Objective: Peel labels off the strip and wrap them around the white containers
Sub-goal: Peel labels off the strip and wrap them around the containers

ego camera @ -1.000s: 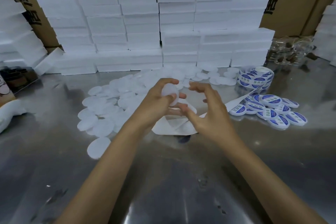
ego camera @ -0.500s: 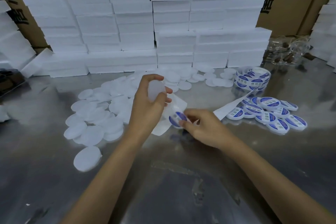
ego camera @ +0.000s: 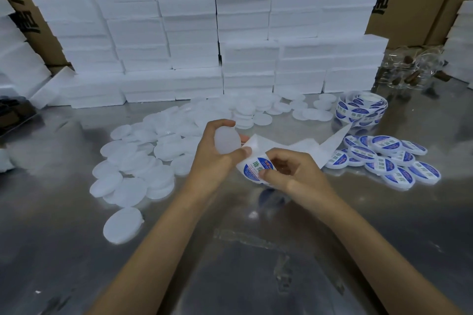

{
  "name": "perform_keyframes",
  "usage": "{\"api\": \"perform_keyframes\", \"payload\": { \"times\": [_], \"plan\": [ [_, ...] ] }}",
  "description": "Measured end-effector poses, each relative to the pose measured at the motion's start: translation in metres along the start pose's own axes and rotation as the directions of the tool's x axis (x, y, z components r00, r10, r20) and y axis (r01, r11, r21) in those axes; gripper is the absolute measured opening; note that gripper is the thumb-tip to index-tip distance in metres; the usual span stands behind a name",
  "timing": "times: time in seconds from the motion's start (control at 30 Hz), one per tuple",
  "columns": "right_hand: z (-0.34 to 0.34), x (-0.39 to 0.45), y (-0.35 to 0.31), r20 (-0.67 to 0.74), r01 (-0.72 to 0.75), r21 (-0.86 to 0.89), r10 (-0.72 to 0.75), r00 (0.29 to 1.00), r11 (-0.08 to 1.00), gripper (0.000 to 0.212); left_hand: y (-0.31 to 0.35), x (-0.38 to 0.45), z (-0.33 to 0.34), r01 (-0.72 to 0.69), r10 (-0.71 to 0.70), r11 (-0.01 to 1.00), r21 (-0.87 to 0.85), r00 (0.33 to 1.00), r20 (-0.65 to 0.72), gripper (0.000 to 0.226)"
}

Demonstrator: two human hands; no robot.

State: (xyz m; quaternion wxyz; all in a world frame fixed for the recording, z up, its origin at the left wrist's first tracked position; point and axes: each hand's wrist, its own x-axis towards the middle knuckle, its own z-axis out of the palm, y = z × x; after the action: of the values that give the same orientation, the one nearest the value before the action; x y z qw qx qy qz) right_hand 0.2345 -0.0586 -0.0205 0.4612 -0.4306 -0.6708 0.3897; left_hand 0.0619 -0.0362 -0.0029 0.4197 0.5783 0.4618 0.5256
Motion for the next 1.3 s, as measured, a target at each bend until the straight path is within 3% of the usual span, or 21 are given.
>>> {"api": "perform_keyframes", "payload": {
  "times": [0.1, 0.2, 0.33, 0.7, 0.9, 1.13, 1.23, 1.3],
  "plan": [
    [0.005, -0.003, 0.001, -0.108, 0.069, -0.110, -0.081, 0.991, 0.992, 0.032, -0.003, 0.001, 0.000, 0.032, -0.032, 0.999, -0.026, 0.999, -0.024, 0.049],
    [0.005, -0.005, 0.003, -0.093, 0.111, -0.275, -0.141, 0.986, 0.955, 0.045, -0.004, 0.001, -0.001, 0.076, -0.076, 0.997, -0.014, 0.997, -0.024, 0.048],
    [0.008, -0.007, 0.005, -0.050, 0.231, -0.406, -0.274, 0.960, 0.884, 0.031, -0.007, 0.001, -0.003, 0.126, -0.126, 0.992, 0.013, 0.992, -0.027, 0.053],
    [0.018, -0.008, -0.003, -0.059, 0.328, -0.561, -0.432, 0.900, 0.760, 0.021, -0.007, 0.001, -0.009, 0.158, -0.158, 0.987, -0.006, 0.979, -0.126, 0.053],
    [0.017, -0.012, -0.014, -0.126, 0.304, -0.357, -0.368, 0.921, 0.883, 0.028, -0.019, 0.007, -0.009, 0.103, -0.084, 0.990, 0.097, 0.980, -0.183, 0.054],
    [0.010, -0.011, -0.019, -0.270, 0.192, -0.051, -0.199, 0.942, 0.980, 0.029, -0.018, 0.004, -0.012, 0.097, -0.003, 0.932, 0.349, 0.966, -0.260, 0.049],
    [0.010, -0.006, -0.019, -0.351, 0.167, 0.104, -0.121, 0.929, 0.980, 0.026, 0.000, -0.002, -0.008, -0.070, 0.120, 0.984, 0.163, 0.938, -0.324, 0.022],
    [0.009, -0.005, -0.022, -0.364, 0.147, 0.207, -0.064, 0.929, 0.967, 0.025, 0.015, -0.004, -0.005, -0.121, 0.092, 0.990, -0.078, 0.950, -0.299, 0.018]
  ]
}}
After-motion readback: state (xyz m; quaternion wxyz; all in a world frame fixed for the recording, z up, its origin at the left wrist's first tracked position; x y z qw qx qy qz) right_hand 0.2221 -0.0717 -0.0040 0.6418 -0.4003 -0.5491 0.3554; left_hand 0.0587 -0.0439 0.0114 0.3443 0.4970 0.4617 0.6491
